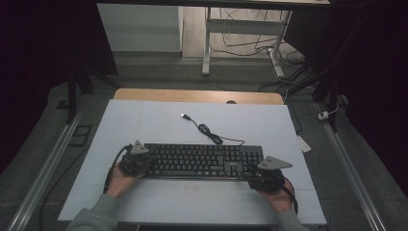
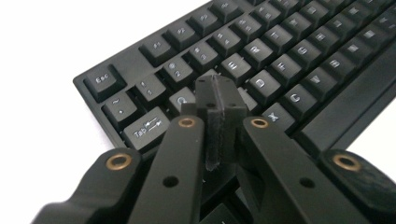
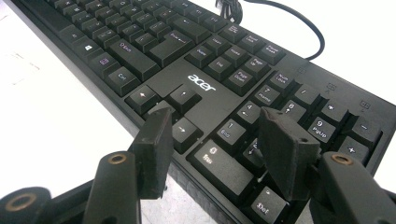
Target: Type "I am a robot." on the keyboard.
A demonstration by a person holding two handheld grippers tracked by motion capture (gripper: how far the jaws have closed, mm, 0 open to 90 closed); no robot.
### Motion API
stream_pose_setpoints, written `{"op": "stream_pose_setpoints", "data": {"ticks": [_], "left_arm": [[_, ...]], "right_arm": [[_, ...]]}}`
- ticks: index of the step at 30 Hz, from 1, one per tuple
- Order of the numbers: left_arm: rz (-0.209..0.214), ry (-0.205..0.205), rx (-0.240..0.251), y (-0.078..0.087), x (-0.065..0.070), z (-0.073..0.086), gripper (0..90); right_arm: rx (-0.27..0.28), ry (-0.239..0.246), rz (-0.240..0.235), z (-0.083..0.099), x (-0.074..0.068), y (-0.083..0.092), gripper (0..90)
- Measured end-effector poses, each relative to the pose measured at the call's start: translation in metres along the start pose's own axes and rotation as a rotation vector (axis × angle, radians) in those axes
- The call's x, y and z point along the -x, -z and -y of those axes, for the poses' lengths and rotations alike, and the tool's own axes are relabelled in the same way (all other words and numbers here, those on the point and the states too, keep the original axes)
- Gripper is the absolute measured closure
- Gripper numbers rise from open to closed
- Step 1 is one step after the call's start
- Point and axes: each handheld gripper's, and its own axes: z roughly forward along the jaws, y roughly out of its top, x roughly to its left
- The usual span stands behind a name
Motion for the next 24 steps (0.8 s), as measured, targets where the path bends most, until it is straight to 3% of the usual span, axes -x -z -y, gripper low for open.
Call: {"op": "stream_pose_setpoints", "data": {"ticks": [7, 9, 13, 17, 24], "left_arm": [[0.006, 0.034, 0.074, 0.01, -0.003, -0.001, 88.2], [0.006, 0.048, 0.095, 0.012, -0.005, -0.001, 83.6], [-0.009, 0.089, 0.133, 0.016, -0.01, 0.0, 65.9], [-0.012, 0.116, 0.128, 0.015, -0.013, 0.001, 53.5], [-0.007, 0.106, 0.115, 0.013, -0.01, 0.0, 45.6]], "right_arm": [[-0.003, 0.004, 0.01, 0.0, 0.0, 0.0, 45.7], [-0.004, 0.004, 0.006, 0.0, 0.0, 0.0, 45.6], [-0.001, 0.003, 0.001, 0.0, 0.0, 0.0, 45.6], [-0.006, 0.003, 0.003, 0.0, 0.0, -0.001, 45.4], [-0.008, 0.004, 0.004, 0.0, -0.001, -0.001, 45.0]]}}
